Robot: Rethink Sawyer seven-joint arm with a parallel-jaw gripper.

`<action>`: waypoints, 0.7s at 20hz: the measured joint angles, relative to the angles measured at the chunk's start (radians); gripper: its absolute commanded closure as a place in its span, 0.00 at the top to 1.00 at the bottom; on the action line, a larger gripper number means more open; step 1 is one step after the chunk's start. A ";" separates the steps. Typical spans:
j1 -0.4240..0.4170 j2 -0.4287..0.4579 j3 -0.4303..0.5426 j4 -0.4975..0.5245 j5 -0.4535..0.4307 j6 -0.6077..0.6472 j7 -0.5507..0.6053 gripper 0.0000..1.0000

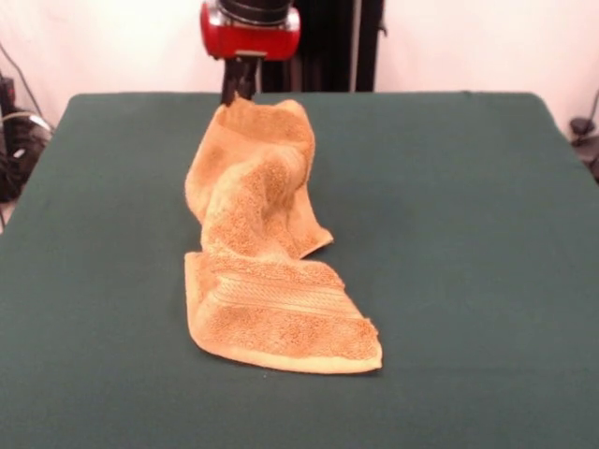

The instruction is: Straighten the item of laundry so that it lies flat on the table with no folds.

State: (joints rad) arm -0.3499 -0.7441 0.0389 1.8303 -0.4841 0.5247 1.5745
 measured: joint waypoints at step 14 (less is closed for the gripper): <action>-0.092 0.005 0.086 0.134 -0.093 -0.076 0.000 0.00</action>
State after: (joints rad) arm -0.4420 -0.7390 0.1251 1.9645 -0.5767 0.4484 1.5745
